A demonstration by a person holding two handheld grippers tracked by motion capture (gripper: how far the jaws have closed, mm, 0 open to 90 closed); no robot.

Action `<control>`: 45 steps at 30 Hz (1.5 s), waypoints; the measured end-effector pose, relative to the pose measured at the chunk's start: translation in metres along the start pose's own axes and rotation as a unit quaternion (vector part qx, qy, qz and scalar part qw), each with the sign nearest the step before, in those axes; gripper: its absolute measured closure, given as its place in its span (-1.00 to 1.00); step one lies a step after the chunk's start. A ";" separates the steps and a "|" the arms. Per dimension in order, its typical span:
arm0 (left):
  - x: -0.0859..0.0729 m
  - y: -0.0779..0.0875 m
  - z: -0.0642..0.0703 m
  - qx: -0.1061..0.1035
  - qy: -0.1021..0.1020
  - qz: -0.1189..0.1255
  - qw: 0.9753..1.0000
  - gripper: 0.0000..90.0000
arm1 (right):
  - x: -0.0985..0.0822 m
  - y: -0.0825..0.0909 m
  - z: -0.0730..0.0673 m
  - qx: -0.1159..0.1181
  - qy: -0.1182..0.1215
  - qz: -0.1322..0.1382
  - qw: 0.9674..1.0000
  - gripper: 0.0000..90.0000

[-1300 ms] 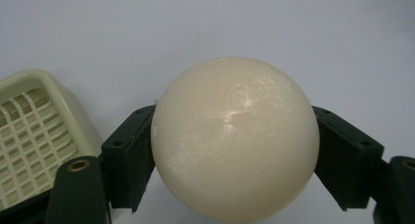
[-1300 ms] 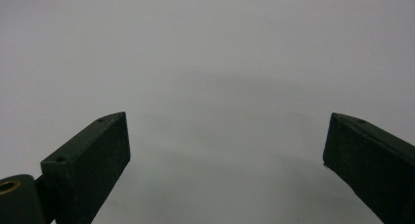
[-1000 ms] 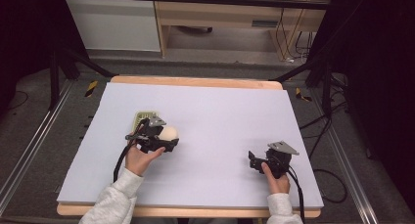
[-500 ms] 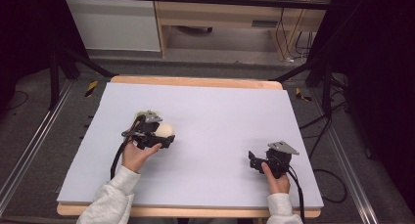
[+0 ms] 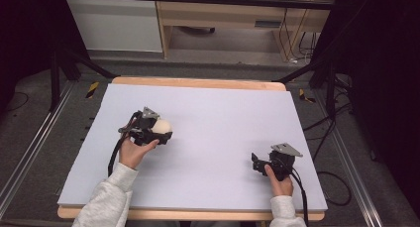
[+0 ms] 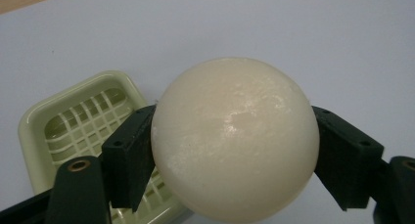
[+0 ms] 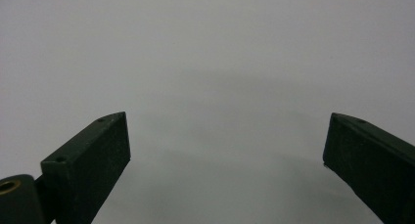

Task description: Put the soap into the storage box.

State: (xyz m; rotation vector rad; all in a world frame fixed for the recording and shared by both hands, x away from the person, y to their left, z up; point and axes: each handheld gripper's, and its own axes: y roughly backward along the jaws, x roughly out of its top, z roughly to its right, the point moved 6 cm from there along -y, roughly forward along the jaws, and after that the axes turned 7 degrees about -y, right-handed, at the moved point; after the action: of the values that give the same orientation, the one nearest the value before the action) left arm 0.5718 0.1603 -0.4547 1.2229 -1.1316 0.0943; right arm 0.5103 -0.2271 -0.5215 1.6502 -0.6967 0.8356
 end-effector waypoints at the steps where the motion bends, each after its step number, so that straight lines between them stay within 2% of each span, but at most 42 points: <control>1: 0.001 0.000 -0.004 0.001 0.004 0.002 1.000 -0.46 | 0.000 0.000 0.000 0.000 0.000 0.000 1.000 -0.91; 13: 0.000 0.000 -0.018 0.005 0.023 0.002 1.000 -0.46 | 0.000 0.000 0.000 0.000 -0.001 -0.001 1.000 -0.91; 33: -0.007 0.000 -0.048 0.024 0.055 0.000 0.998 -0.46 | 0.000 0.000 0.000 0.000 0.002 0.000 1.000 -0.91; 37: -0.011 -0.003 -0.054 0.028 0.056 -0.010 0.998 -0.46 | 0.000 0.000 0.000 -0.001 0.001 0.000 1.000 -0.91; 45: -0.015 -0.007 -0.060 0.035 0.062 -0.012 0.997 -0.46 | 0.000 0.000 0.000 -0.001 0.002 0.001 1.000 -0.91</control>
State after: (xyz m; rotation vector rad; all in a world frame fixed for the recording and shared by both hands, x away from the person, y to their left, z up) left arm 0.6064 0.2111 -0.4651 1.2748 -1.0113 0.1900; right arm 0.5103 -0.2270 -0.5215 1.6466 -0.6963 0.8394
